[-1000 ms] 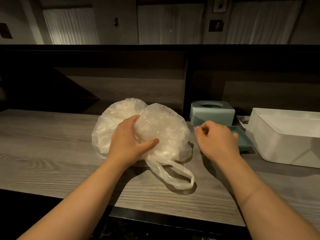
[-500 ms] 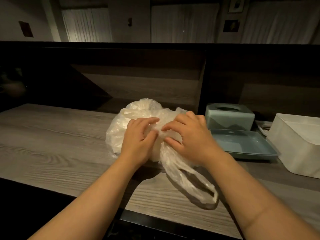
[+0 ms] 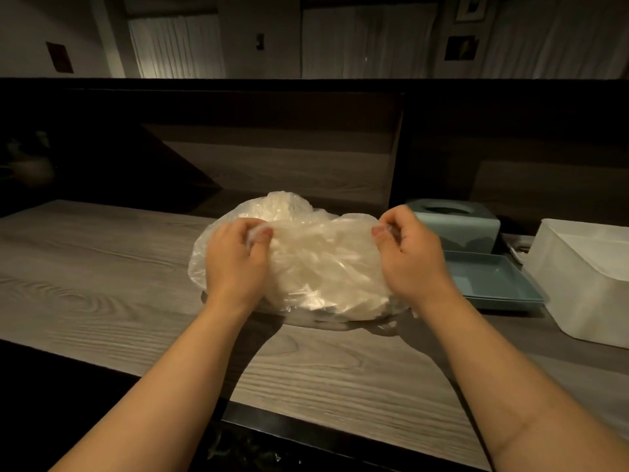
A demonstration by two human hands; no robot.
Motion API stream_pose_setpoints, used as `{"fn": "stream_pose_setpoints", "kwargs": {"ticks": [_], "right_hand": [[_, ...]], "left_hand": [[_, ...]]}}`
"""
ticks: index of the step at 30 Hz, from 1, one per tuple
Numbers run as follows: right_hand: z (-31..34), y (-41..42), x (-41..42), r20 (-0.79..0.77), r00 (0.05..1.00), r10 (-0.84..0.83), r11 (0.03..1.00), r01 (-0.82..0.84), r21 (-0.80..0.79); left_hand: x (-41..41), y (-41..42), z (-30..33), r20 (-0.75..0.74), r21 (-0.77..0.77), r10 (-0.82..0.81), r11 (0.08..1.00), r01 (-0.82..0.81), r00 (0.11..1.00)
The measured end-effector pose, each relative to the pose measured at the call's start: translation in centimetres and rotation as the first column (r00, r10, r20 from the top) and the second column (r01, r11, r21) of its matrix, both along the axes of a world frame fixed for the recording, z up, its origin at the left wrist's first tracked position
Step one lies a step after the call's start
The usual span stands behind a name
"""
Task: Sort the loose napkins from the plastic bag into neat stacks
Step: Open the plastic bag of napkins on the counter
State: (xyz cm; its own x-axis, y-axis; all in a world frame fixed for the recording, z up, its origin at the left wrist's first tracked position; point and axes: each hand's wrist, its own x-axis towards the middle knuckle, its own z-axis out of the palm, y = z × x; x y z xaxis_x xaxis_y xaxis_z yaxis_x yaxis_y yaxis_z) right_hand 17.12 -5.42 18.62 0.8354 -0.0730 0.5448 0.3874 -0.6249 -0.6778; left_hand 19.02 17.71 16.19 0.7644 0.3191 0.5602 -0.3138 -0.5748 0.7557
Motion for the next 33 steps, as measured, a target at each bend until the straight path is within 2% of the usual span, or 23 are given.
{"fn": "stream_pose_setpoints", "kwargs": {"ticks": [4, 7, 8, 10, 12, 15, 17, 18, 19, 20, 22, 25, 27, 29, 33], "right_hand": [[0.4, -0.4, 0.0, 0.02, 0.995, -0.1, 0.97, 0.093, 0.226], [0.7, -0.9, 0.3, -0.047, 0.983, -0.179, 0.904, 0.183, 0.386], [0.8, -1.0, 0.3, -0.08, 0.98, -0.183, 0.88, 0.2, 0.43], [0.8, -1.0, 0.5, -0.12, 0.98, -0.157, 0.86, 0.196, 0.471], [0.5, -0.8, 0.7, -0.046, 0.984, -0.172, 0.895, 0.176, 0.41], [0.4, -0.3, 0.2, 0.279, 0.93, -0.24, 0.969, 0.215, 0.118], [0.6, 0.3, -0.5, 0.403, 0.906, -0.132, 0.984, 0.169, -0.056], [0.7, 0.7, -0.8, 0.418, 0.906, -0.061, 0.981, 0.131, -0.142], [0.6, 0.9, -1.0, 0.409, 0.913, 0.01, 0.971, 0.088, -0.221], [0.6, 1.0, -1.1, 0.383, 0.921, 0.071, 0.956, 0.047, -0.289], [0.4, 0.9, -1.1, 0.306, 0.94, 0.149, 0.919, -0.017, -0.394], [-0.1, 0.7, -0.6, 0.274, 0.948, 0.161, 0.894, -0.023, -0.448], [-0.2, 0.6, -0.2, 0.305, 0.942, 0.139, 0.936, -0.025, -0.35], [-0.1, 0.4, 0.1, 0.32, 0.944, 0.083, 0.983, -0.024, -0.184], [0.5, 0.3, -0.1, 0.181, 0.983, -0.021, 0.981, -0.014, 0.191]], "left_hand": [[-0.4, 0.1, 0.8, 0.01, -0.291, 0.184, 0.941, -0.173, 0.983], [0.0, 0.6, 1.0, -0.055, -0.518, 0.29, 0.81, -0.275, 0.956], [0.2, 0.8, 1.0, -0.061, -0.562, 0.294, 0.78, -0.276, 0.954], [0.3, 0.7, 0.9, -0.027, -0.565, 0.277, 0.789, -0.244, 0.96], [-0.1, 0.4, 0.6, 0.064, -0.433, 0.305, 0.866, -0.249, 0.95], [-1.4, -0.1, 0.3, 0.35, -0.111, 0.344, 0.939, -0.326, 0.871], [-1.7, -0.4, 0.5, 0.596, 0.147, 0.178, 0.934, -0.324, 0.783], [-1.6, -0.5, 0.7, 0.66, 0.276, 0.038, 0.916, -0.289, 0.751], [-1.4, -0.6, 0.9, 0.661, 0.387, -0.105, 0.896, -0.218, 0.743], [-1.3, -0.8, 1.0, 0.624, 0.467, -0.221, 0.874, -0.131, 0.75], [-0.9, -1.0, 1.0, 0.539, 0.53, -0.328, 0.848, -0.009, 0.775], [-0.6, -1.0, 1.0, 0.405, 0.44, -0.28, 0.894, 0.082, 0.87], [-0.3, -0.8, 1.5, 0.238, 0.399, -0.173, 0.914, 0.066, 0.956], [0.0, -0.2, 2.1, 0.073, 0.464, -0.044, 0.886, 0.005, 0.996], [0.8, 2.3, 3.1, -0.219, 0.474, 0.128, 0.881, -0.01, 0.967]]}}
